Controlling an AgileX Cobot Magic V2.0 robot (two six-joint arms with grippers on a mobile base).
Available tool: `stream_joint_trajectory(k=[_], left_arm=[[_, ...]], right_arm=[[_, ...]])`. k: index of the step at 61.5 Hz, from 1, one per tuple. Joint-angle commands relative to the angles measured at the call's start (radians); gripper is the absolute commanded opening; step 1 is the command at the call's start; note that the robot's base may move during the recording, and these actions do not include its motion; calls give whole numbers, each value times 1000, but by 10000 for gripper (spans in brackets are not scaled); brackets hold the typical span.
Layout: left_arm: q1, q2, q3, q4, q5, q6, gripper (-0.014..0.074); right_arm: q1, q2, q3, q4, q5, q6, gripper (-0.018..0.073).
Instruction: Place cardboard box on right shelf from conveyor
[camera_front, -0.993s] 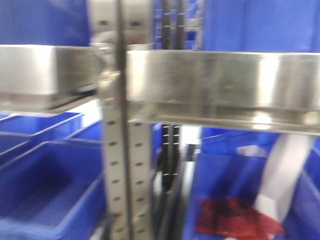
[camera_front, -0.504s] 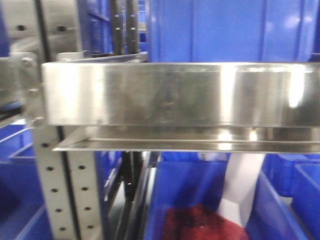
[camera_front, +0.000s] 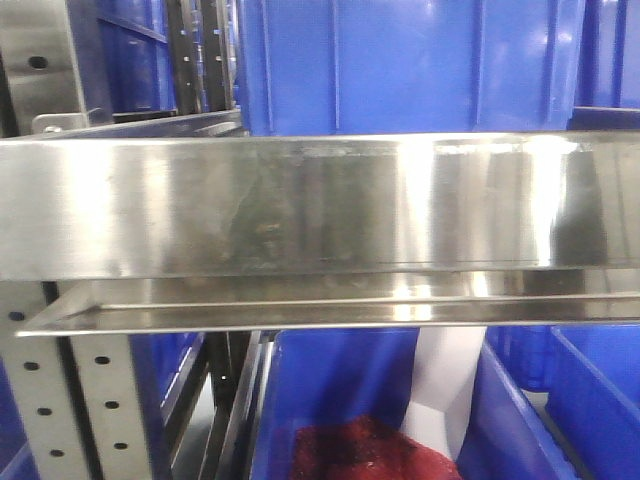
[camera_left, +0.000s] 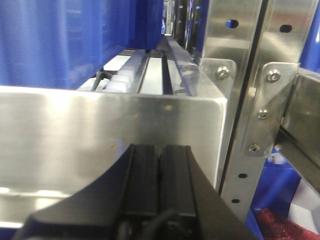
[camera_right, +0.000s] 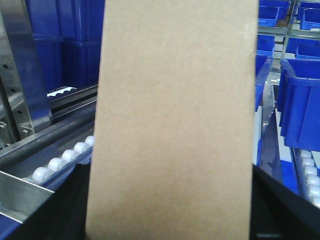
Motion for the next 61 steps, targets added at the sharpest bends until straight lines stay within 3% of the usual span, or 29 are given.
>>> stream_joint_trajectory(k=[1, 61], left_arm=[[-6, -13, 10, -6, -85, 0, -116], [-6, -13, 10, -6, -85, 0, -116]], right_arm=[[-7, 17, -27, -5, -101, -11, 223], [-7, 18, -27, -5, -119, -11, 223]])
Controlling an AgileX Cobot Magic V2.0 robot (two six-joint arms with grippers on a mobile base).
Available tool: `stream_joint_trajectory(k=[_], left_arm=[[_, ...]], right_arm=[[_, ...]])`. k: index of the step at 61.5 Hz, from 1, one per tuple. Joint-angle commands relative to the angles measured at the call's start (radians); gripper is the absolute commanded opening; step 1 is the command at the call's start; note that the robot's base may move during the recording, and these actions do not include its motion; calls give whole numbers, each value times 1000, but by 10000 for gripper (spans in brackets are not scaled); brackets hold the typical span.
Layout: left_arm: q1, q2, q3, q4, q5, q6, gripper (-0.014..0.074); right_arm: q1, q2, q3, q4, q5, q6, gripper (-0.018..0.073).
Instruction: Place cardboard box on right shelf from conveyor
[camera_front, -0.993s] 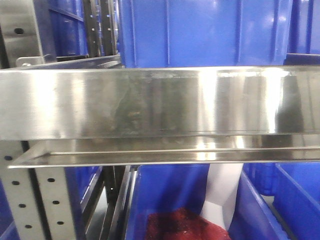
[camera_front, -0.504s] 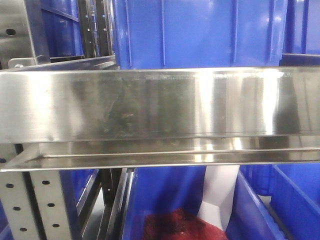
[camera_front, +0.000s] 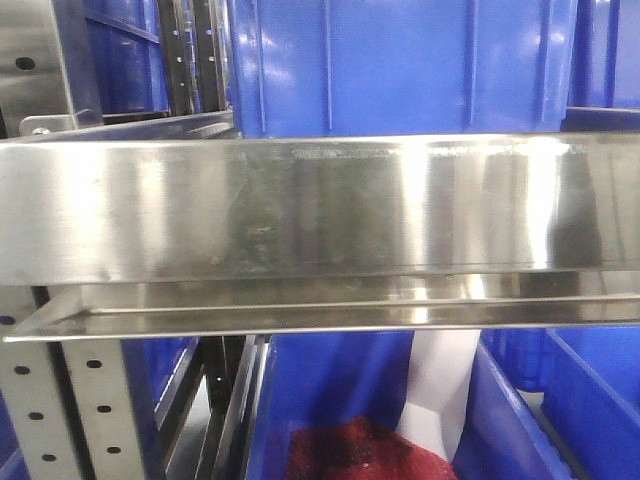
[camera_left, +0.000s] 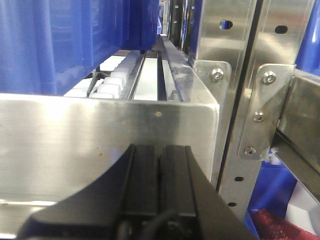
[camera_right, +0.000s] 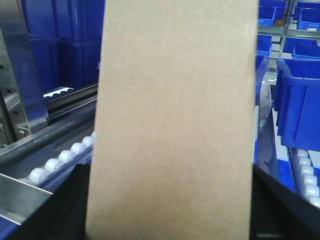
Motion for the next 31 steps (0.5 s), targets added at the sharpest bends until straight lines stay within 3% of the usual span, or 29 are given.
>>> stream_joint_trajectory(k=[1, 13, 21, 31], left_arm=[[-6, -13, 10, -6, -85, 0, -116], [-6, -13, 10, -6, -85, 0, -116], [-6, -13, 10, -6, -85, 0, -116], [-6, -13, 10, -6, -85, 0, -116]], right_arm=[[-7, 19, -27, -5, -126, -11, 223], [-7, 88, -41, -7, -252, -36, 223], [-7, 189, -95, -8, -291, -199, 223], [-7, 371, -206, 7, -267, -521, 223]])
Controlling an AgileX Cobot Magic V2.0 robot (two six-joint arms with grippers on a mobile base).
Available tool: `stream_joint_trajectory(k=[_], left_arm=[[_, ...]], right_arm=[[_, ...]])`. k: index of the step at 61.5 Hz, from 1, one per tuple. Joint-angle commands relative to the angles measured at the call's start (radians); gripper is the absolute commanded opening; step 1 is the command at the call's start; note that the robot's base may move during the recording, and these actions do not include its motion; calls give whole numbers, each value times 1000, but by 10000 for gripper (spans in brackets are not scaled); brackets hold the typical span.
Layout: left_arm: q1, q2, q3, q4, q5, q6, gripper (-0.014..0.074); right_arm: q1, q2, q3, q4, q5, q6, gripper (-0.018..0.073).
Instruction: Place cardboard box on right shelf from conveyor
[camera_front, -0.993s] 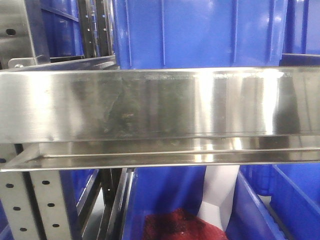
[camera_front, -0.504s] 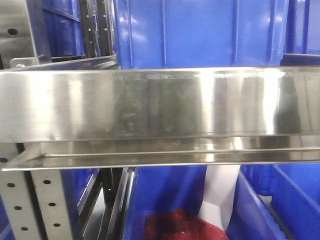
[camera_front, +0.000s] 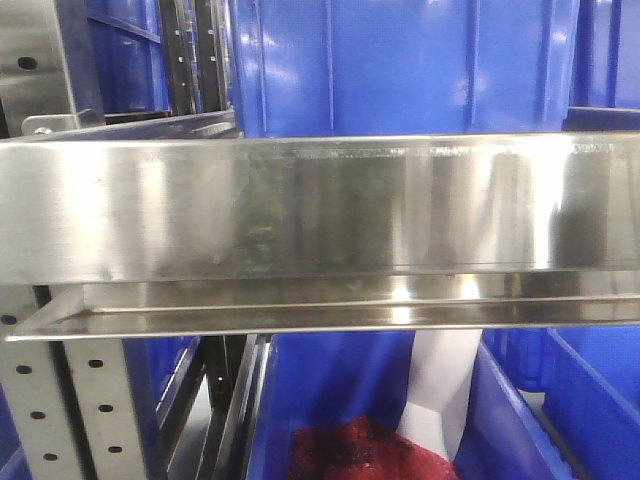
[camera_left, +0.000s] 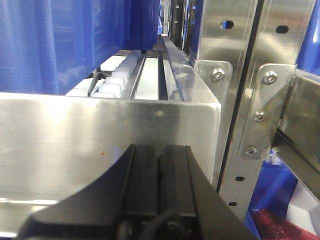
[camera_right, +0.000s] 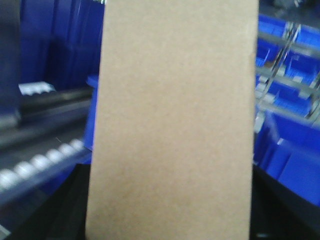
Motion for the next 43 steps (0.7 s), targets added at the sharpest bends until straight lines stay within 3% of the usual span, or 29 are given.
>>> stream_joint_trajectory(k=[1, 6, 26, 33, 43], left_arm=[[-6, -13, 10, -6, -85, 0, -116], [-6, -13, 10, -6, -85, 0, -116], [-6, -13, 10, -6, -85, 0, -116], [-6, -13, 10, -6, -85, 0, -116], [-6, -13, 10, -6, -85, 0, -116]], right_arm=[[-7, 117, -95, 7, -97, -207, 223], [-7, 203, -148, 28, -66, -374, 223], [-7, 487, -203, 49, -11, -845, 223], [-7, 560, -203, 49, -51, -950, 223], [-7, 637, -203, 50, -114, -974, 223]])
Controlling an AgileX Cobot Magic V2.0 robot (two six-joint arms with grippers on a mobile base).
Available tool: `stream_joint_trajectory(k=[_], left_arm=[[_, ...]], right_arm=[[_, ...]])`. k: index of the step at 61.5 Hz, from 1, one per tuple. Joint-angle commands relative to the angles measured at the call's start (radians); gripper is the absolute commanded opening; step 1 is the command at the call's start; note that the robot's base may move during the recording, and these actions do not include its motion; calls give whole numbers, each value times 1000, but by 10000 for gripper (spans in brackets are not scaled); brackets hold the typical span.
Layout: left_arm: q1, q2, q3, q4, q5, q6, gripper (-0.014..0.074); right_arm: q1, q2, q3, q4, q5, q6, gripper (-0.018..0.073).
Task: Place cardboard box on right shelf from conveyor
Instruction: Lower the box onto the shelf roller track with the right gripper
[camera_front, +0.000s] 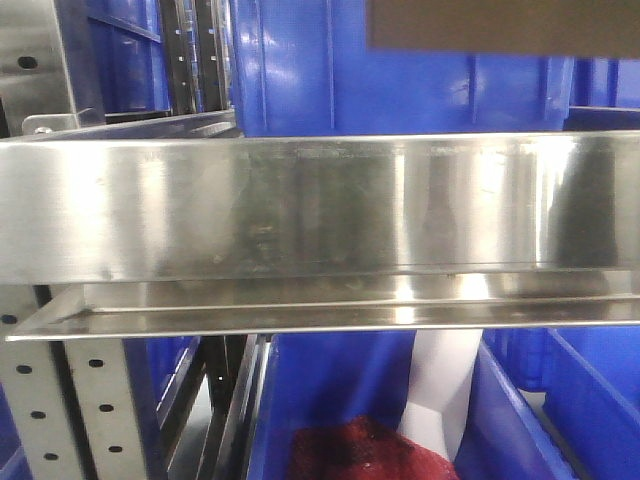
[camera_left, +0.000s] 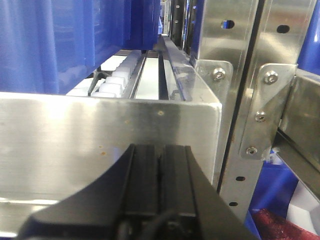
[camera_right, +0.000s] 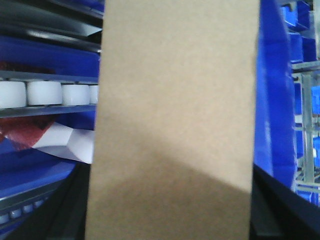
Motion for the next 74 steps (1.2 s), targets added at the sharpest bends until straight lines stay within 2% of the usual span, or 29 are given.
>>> stream_joint_trajectory(k=[1, 16, 41, 45, 48, 57, 68, 74], left_arm=[[-6, -13, 10, -6, -85, 0, -116], [-6, -13, 10, -6, -85, 0, -116], [-6, -13, 10, -6, -85, 0, -116], [-6, -13, 10, -6, -85, 0, -116], [-6, -13, 10, -6, -85, 0, -116], [-6, -13, 10, -6, -85, 0, -116], [-6, -13, 10, -6, -85, 0, -116], [-6, -13, 10, -6, -85, 0, -116]], right_arm=[[-7, 13, -38, 7, -134, -28, 223], [-5, 102, -37, 15, -246, -29, 223], [-2, 170, -12, 65, -268, -29, 230], [-2, 170, -1, 65, -271, -29, 277], [-2, 170, 11, 66, -272, -29, 353], [-2, 170, 55, 66, -315, -29, 653], [4, 155, 75, 69, -335, -16, 625], [5, 130, 75, 108, -333, 16, 625]])
